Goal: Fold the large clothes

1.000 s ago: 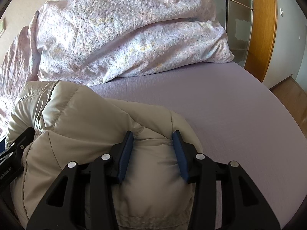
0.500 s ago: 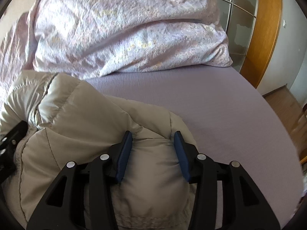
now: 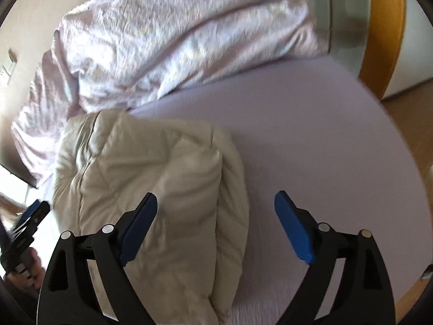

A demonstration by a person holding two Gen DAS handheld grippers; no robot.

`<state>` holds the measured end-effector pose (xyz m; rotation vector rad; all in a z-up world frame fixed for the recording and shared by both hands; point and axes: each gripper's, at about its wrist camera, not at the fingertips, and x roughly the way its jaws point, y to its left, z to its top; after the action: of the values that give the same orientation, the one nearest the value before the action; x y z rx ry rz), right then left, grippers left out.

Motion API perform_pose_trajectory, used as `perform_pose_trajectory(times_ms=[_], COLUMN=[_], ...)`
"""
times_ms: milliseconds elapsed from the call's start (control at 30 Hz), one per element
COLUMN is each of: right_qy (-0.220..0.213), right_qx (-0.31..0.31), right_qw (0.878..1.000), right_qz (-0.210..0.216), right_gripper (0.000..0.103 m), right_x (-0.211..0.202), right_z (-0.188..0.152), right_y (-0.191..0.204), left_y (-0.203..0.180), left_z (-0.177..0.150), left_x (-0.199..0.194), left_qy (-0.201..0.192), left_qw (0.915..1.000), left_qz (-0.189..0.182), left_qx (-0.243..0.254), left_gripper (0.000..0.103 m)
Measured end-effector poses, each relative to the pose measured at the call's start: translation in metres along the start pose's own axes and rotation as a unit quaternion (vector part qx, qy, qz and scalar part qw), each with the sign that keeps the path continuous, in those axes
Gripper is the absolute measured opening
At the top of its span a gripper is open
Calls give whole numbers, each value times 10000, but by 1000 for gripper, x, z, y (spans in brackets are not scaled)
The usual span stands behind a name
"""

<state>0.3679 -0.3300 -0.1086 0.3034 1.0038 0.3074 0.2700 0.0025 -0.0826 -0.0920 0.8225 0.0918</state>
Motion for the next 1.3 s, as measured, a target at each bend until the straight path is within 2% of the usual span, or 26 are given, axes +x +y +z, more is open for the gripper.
perform_pose_trajectory(times_ms=[133,233,300,533,833,1000,1067,1200,1300], right_qy=[447,780,953,1389,1674,1613,1512,1296,1193], right_qx=[282,647,958,1676,1776,1791,1663,1531,1373], right_qw=[9971,9901,9833,9572,9462,9425,9457,9480,9519], right_qz=[545,968,1215,1909,2122,2315,2349,2470,2466], right_gripper=[95,98,101,102,102,102,102,82,72], right_x=[6,15,22,44,71,77,77,72,65], right_z=[-8,-12,-13,-20,-19,-18,-19,-22,-22], right_y=[-6,-12,-19,-31,-23,-15,-10,-10,-10], left_y=[3,4,5,10,10,13,16,22,24], left_z=[-6,-8,-9,-8,-6,-2,0,3,5], left_x=[-4,-6,-7,-7,-3,0,2,6,11], left_qy=[44,110,142,251,343,408,442,480,548], left_qw=[10000,9999,9999,9995,9989,9982,9978,9973,9962], left_qz=[11,-58,-83,-179,-325,-445,-489,-563,-668], left_qx=[15,37,35,-4,74,68,33,-7,-86], left_gripper=[101,101,101,101,101,101,101,101,101])
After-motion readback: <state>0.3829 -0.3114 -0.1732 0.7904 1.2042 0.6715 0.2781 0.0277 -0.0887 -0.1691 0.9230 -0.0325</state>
